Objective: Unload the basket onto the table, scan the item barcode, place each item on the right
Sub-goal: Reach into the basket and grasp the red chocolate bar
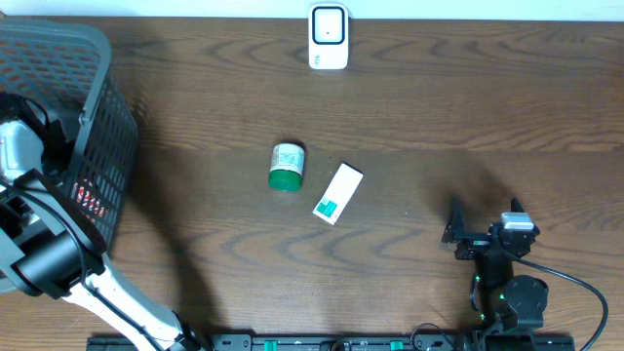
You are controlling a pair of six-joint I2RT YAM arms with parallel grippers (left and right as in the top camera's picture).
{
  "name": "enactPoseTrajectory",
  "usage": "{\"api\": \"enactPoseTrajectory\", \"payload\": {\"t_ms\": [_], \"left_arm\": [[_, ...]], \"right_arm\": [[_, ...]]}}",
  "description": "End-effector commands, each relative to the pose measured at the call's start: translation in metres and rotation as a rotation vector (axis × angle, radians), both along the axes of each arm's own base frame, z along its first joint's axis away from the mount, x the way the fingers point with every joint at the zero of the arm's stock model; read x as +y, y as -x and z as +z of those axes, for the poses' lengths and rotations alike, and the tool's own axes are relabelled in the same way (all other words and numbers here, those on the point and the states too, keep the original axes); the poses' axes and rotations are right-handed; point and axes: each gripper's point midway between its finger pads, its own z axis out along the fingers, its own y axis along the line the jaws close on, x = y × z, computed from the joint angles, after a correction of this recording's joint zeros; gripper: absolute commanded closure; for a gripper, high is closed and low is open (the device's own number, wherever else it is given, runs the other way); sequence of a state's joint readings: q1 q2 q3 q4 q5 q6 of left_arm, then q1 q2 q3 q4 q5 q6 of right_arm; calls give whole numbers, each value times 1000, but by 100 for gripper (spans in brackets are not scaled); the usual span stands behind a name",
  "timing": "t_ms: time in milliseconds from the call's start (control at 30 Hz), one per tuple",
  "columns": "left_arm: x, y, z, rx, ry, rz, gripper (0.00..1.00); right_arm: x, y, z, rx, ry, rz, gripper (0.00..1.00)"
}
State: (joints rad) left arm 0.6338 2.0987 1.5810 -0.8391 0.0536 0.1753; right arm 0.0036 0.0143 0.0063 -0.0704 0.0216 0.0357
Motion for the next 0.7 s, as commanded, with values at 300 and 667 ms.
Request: {"api": "enactPoseTrajectory", "payload": {"t_ms": [300,667], "left_arm": [[0,5,196,-416,-265,111,66],[-155,31,381,-1092,134,-58,64]], "right_arm": [[-1,0,0,-2,15,-3,1],[-1,0,0,-2,15,-3,1]]}}
